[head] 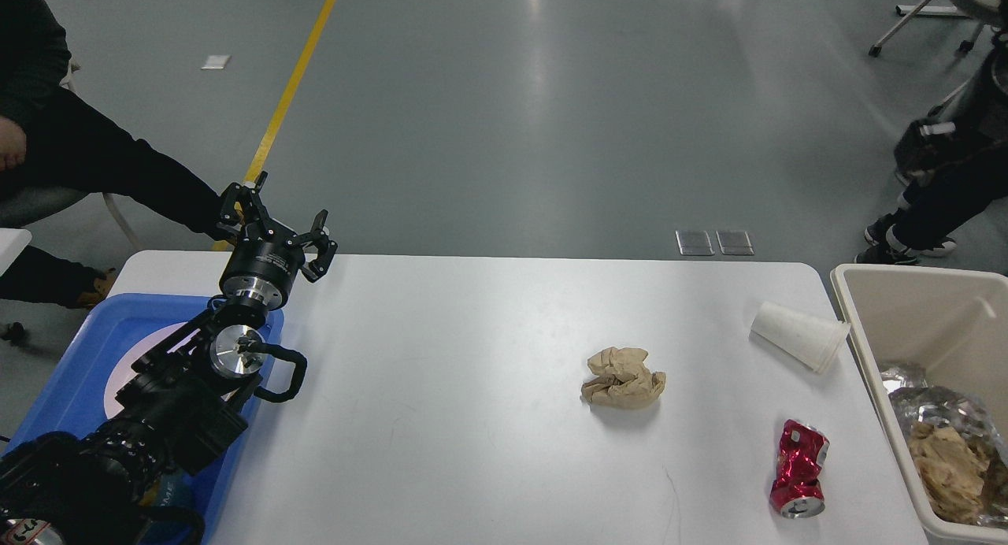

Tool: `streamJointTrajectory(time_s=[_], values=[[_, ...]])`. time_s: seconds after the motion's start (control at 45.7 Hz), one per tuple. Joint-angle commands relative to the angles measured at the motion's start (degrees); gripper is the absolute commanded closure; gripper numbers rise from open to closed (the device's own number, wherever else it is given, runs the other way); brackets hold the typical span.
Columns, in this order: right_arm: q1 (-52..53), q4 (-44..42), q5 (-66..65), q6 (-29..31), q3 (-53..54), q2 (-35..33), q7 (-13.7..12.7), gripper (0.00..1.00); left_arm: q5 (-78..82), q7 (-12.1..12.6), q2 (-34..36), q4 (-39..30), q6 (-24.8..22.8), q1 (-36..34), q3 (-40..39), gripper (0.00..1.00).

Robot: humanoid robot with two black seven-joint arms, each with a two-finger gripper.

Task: Tidy desktop
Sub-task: 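Raise the right gripper up and away from the bin, then lower the right gripper onto the red soda can and grasp it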

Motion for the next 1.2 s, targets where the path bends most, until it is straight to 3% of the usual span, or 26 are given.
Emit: streamJointTrajectory(time_s=[0.0,0.328,0.744,1.182], values=[[3.1,3.2,1.7,0.3,3.8,3.2,0.1,0.00,0.0,0.0,0.0,0.0,0.0,0.0,0.0,0.04],[0.9,4.2,10.0,0.3,9.3,3.5,0.0,0.00,0.0,0.0,0.0,0.0,0.0,0.0,0.0,0.04],[-2.5,8.4,5.8,0.3,9.2,3.6,-0.1,0.00,0.0,0.0,0.0,0.0,0.0,0.1,0.0,0.04],[-22.3,7.1,11.5,0.3,8.1,1.1,-0.4,0.00,0.0,0.0,0.0,0.0,0.0,0.0,0.0,0.04]])
